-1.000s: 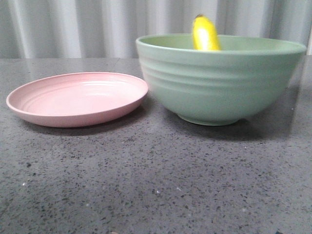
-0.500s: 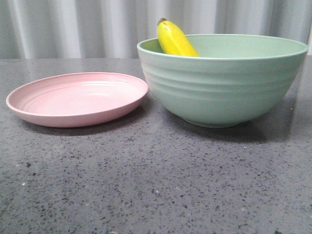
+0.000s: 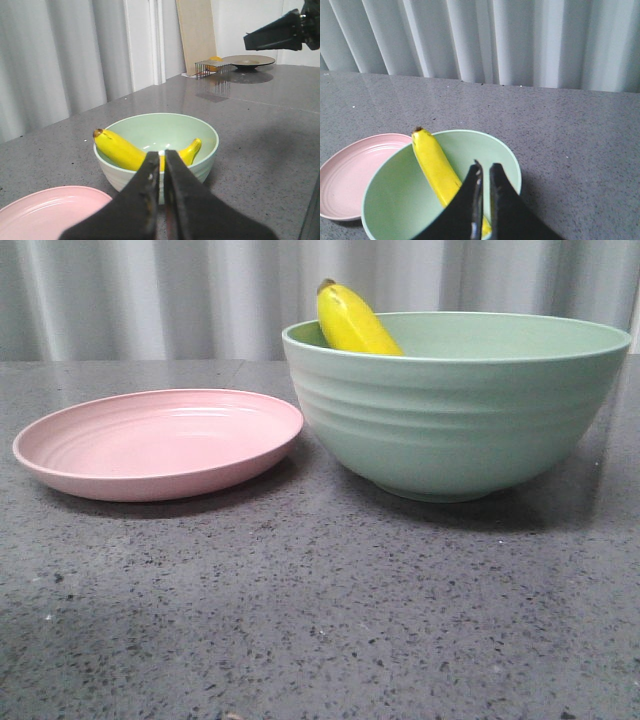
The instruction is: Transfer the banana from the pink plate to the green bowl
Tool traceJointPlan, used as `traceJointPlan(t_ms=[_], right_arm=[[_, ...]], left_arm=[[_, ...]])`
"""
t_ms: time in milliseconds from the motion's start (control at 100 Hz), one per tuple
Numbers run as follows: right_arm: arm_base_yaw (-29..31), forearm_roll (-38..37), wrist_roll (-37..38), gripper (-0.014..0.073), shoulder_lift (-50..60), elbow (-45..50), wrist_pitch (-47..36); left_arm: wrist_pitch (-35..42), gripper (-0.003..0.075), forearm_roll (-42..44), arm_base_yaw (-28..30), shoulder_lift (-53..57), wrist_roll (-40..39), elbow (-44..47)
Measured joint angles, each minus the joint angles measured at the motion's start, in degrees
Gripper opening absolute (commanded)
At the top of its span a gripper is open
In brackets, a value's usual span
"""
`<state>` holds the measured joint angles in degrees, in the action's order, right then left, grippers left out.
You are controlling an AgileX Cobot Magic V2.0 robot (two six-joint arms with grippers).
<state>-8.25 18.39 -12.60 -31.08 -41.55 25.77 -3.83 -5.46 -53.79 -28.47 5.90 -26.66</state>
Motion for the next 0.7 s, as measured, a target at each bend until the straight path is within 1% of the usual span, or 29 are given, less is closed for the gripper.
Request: traceJointPlan(t_ms=[260, 400, 580, 700], right_arm=[[0.0, 0.0, -0.21, -0.0062, 13.55, 13.86, -6.85], [0.0, 0.0, -0.21, -0.0062, 20.49, 18.69, -7.9], [0.0, 0.57, -0.21, -0.0062, 26.77, 20.57, -7.28], [0.0, 0.79, -0.21, -0.0062, 28.35, 20.57, -6.93]], left_arm=[[10.18, -0.002, 0.0, 0.0, 2.44, 0.0, 10.3], [12.12, -0.002, 0.0, 0.0, 4.47, 0.0, 14.39], [12.49, -0.002, 0.0, 0.0, 6.51, 0.0, 16.22], [13.27, -0.002, 0.0, 0.0, 6.62, 0.0, 16.29]])
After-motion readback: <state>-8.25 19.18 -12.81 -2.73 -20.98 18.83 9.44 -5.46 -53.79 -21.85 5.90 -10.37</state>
